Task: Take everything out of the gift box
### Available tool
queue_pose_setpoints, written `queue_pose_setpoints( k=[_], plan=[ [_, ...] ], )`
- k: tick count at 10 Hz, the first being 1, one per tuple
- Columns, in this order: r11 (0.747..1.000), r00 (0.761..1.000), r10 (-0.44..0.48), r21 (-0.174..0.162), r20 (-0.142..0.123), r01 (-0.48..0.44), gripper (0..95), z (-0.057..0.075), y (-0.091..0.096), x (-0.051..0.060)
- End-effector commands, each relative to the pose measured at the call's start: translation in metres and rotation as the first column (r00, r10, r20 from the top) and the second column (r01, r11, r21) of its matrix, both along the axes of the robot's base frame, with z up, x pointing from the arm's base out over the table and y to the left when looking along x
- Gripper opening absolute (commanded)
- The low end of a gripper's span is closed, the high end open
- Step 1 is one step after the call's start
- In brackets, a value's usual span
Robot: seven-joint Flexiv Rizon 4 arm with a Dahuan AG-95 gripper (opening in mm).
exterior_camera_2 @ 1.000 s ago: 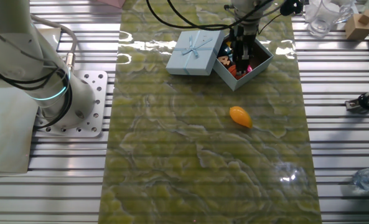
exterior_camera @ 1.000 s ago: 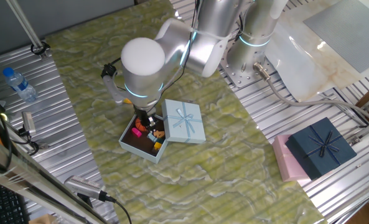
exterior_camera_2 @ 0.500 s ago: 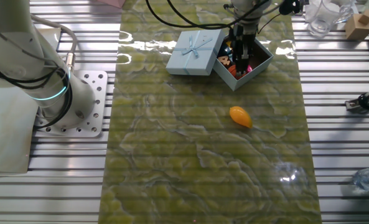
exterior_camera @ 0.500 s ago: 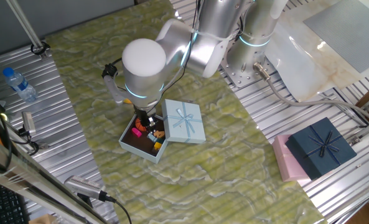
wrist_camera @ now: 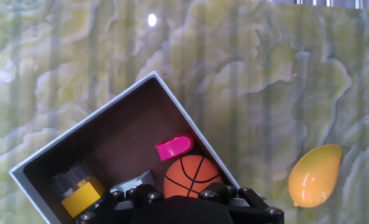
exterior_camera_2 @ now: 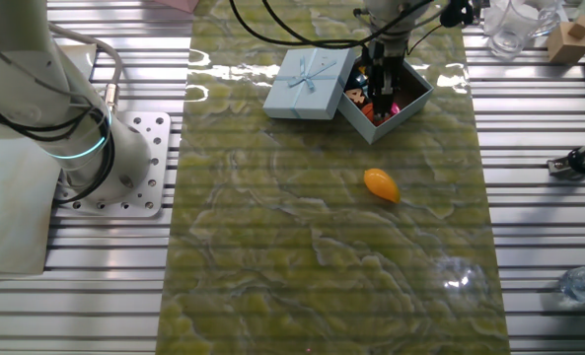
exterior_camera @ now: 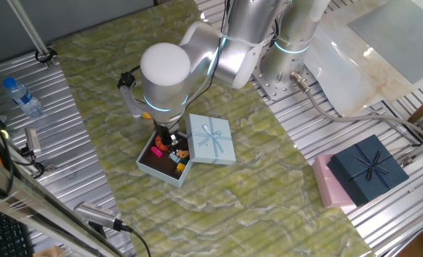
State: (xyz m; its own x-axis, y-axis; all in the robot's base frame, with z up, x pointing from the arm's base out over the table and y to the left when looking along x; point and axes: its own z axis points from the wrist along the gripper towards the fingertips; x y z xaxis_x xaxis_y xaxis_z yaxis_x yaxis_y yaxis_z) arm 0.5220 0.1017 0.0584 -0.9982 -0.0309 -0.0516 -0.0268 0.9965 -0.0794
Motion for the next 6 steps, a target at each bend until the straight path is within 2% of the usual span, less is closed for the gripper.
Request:
queue_pose_setpoints(
  k=[1, 2, 6],
  plan=[
    [0.999, 1.0, -0.003, 0.044, 0.009, 0.003, 57.0, 0.001, 0.001, 0.0],
    [0.998, 1.0, -0.01, 0.068, 0.013, 0.009, 57.0, 0.002, 0.004, 0.001],
    [0.995, 0.999, -0.031, 0.099, 0.012, 0.03, 57.0, 0.009, 0.017, 0.004]
  ],
)
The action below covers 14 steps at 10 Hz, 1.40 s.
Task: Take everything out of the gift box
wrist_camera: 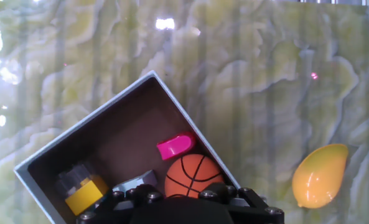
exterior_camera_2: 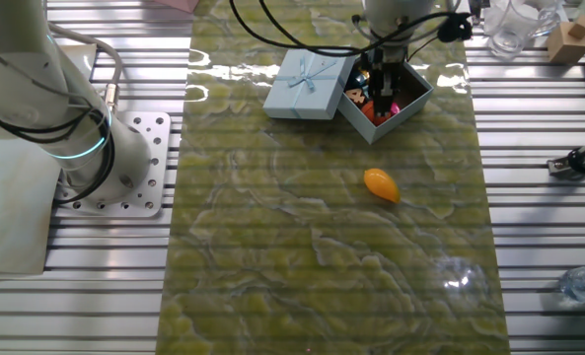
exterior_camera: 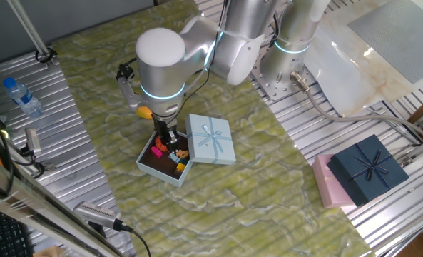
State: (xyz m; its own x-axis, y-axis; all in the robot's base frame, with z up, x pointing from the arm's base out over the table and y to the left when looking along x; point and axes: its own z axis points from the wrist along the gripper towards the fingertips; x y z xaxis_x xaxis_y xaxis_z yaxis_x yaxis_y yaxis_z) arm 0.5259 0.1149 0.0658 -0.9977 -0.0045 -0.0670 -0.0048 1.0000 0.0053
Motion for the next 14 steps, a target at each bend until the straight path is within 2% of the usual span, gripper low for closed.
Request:
queue_pose_setpoints(
  k=[1, 2, 4, 5, 7, 8, 9, 11, 12, 13, 14],
  plan=[
    [1.0, 1.0, -0.013, 0.021, -0.001, 0.013, 57.0, 0.0019, 0.0056, 0.0001],
    [0.999, 1.0, -0.022, 0.039, -0.001, 0.022, 57.0, 0.0027, 0.0102, 0.0004],
    [0.999, 1.0, -0.024, 0.033, -0.003, 0.024, 57.0, 0.0031, 0.0111, 0.0003],
    [1.0, 1.0, -0.012, -0.014, -0.006, 0.012, 57.0, 0.0031, 0.0111, 0.0002],
    [0.997, 1.0, 0.001, -0.074, -0.015, -0.002, 57.0, 0.0025, 0.0099, -0.0002],
    [0.993, 1.0, 0.008, -0.119, -0.023, -0.011, 57.0, 0.0023, 0.0094, -0.0004],
    [0.99, 1.0, 0.012, -0.143, -0.026, -0.016, 57.0, 0.0023, 0.0096, -0.0004],
    [0.989, 1.0, 0.017, -0.147, -0.025, -0.021, 57.0, 0.003, 0.0107, 0.0],
    [0.982, 0.999, 0.028, -0.187, -0.029, -0.033, 57.0, 0.0031, 0.0106, 0.0],
    [0.979, 0.999, 0.031, -0.203, -0.03, -0.037, 57.0, 0.0029, 0.0103, -0.0001],
    [0.971, 0.999, 0.033, -0.235, -0.035, -0.041, 38.0, 0.0018, 0.0081, -0.0009]
  ],
)
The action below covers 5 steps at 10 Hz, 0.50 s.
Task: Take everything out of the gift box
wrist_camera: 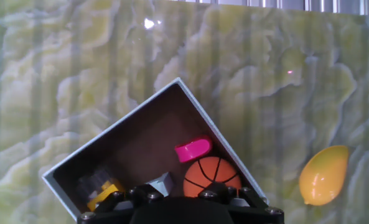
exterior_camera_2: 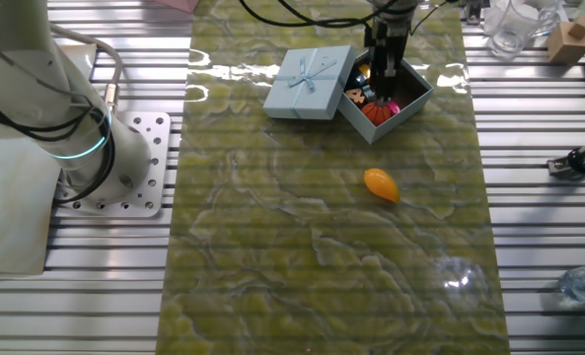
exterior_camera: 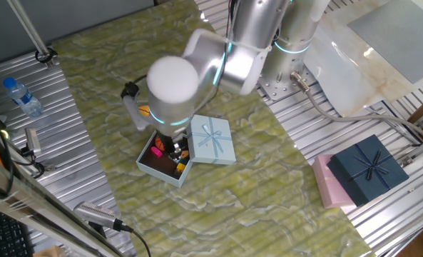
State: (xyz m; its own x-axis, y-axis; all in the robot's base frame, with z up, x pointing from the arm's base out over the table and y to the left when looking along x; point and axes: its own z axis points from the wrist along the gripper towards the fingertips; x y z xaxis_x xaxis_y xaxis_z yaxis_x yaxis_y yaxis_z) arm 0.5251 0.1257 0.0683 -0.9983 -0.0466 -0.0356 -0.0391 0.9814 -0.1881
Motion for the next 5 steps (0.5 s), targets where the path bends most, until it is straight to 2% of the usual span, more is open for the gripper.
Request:
queue_pose_setpoints(
  k=[1, 2, 4, 5],
  plan=[
    [0.999, 1.0, 0.007, -0.049, -0.005, -0.007, 38.0, -0.001, -0.003, 0.0],
    [0.998, 1.0, 0.022, -0.054, -0.006, -0.022, 38.0, -0.006, -0.012, -0.004],
    [0.998, 1.0, 0.027, -0.053, -0.004, -0.027, 38.0, -0.007, -0.013, -0.005],
    [0.998, 0.999, 0.037, -0.056, -0.001, -0.037, 57.0, -0.005, -0.011, -0.004]
  ],
)
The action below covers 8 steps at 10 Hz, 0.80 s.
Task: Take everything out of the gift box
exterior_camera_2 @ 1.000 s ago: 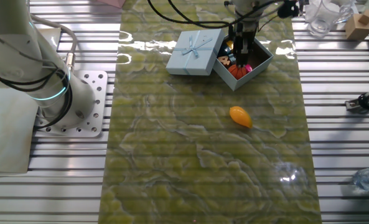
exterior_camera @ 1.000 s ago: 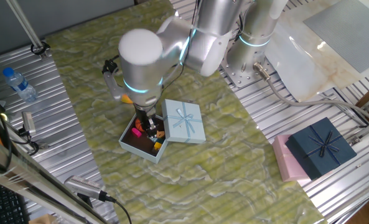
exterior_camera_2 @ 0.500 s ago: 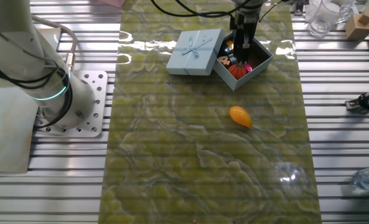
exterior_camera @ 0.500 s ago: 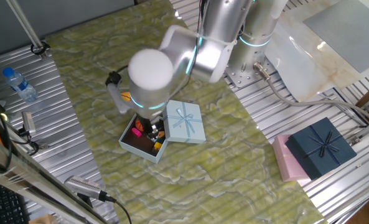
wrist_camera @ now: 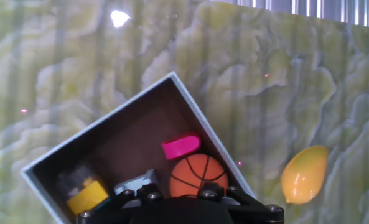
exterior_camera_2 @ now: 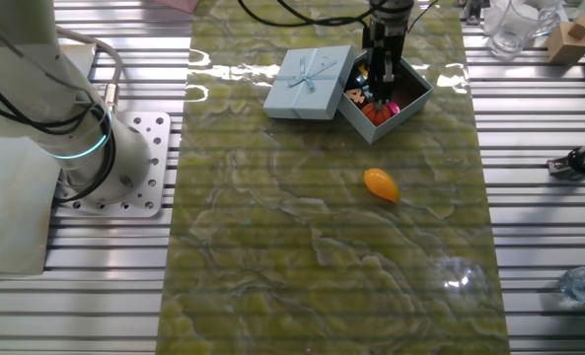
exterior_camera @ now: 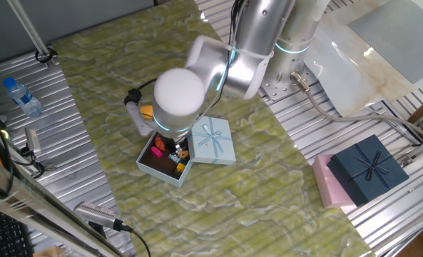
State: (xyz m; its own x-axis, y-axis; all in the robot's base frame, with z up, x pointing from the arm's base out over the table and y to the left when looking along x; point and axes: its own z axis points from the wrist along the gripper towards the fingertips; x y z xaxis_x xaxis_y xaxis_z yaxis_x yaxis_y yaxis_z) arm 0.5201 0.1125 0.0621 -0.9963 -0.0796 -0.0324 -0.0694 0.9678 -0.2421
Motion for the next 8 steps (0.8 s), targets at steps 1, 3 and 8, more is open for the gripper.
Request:
queue_pose_setpoints(
  k=[1, 3, 8],
  plan=[
    [1.0, 1.0, 0.014, -0.012, 0.002, -0.014, 57.0, 0.0023, 0.0045, 0.002],
    [0.999, 1.0, 0.018, -0.029, 0.0, -0.018, 57.0, 0.0016, 0.0034, 0.0015],
    [0.996, 1.0, 0.03, -0.085, -0.005, -0.03, 57.0, -0.0022, -0.0032, -0.0019]
  ],
)
